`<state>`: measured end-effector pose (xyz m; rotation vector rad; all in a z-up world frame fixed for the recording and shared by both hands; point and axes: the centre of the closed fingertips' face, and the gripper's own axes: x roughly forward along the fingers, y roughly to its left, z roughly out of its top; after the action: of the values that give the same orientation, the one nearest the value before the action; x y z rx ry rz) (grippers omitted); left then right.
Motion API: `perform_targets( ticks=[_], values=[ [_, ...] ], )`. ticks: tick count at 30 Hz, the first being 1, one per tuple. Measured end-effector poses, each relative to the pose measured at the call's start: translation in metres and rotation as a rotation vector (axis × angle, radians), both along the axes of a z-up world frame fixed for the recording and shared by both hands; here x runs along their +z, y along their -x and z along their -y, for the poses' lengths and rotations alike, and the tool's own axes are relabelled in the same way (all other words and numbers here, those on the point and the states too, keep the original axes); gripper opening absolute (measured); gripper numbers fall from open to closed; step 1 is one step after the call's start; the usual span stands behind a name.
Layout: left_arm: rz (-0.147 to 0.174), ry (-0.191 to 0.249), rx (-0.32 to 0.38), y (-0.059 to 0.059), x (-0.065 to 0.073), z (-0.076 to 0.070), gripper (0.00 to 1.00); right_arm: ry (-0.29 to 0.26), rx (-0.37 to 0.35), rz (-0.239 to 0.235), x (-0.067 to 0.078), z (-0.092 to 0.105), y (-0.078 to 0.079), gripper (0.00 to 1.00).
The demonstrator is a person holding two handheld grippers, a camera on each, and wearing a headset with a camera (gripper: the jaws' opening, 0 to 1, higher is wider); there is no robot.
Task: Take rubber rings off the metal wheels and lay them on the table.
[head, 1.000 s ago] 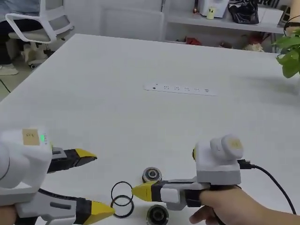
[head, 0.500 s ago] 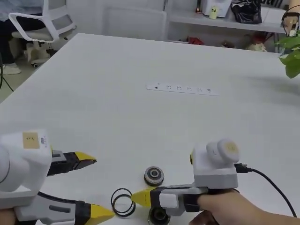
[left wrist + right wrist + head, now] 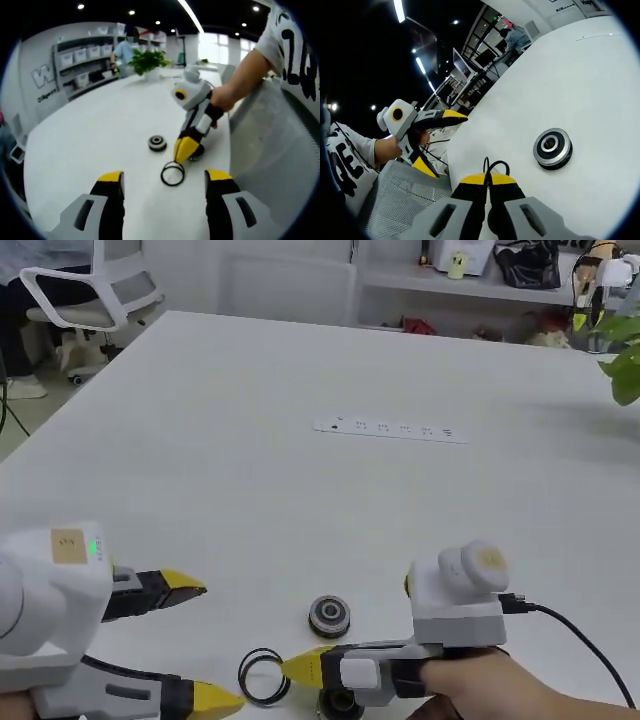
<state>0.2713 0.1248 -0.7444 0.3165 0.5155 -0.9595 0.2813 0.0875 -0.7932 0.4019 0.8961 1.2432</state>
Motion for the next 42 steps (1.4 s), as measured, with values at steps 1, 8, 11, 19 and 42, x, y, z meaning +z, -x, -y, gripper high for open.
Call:
perform_targets(
  ticks=[1,8,11,19,42],
  values=[
    [-0.001,-0.001,0.000,0.0003,-0.0002,0.0001,0.66,0.001,-0.001,-0.001,-0.0004,0.0001,-0.0002,0.00],
    [-0.006,-0.003,0.000,0.0019,-0.0009,0.0002,0.66,0.000,-0.016,-0.014,-0.0014,0.0005,-0.0020,0.00],
    [-0.008,-0.003,0.000,0.0024,-0.0012,0.0003,0.65,0.001,-0.020,-0.019,-0.0013,0.0005,-0.0018,0.00],
    [-0.015,-0.004,-0.001,0.0028,-0.0027,0.0011,0.65,0.016,-0.013,-0.008,-0.0029,0.0002,-0.0021,0.00],
    [-0.030,-0.011,-0.004,0.0053,-0.0054,0.0004,0.64,0.075,0.034,0.067,-0.0039,0.0011,0.0004,0.04]
  ],
)
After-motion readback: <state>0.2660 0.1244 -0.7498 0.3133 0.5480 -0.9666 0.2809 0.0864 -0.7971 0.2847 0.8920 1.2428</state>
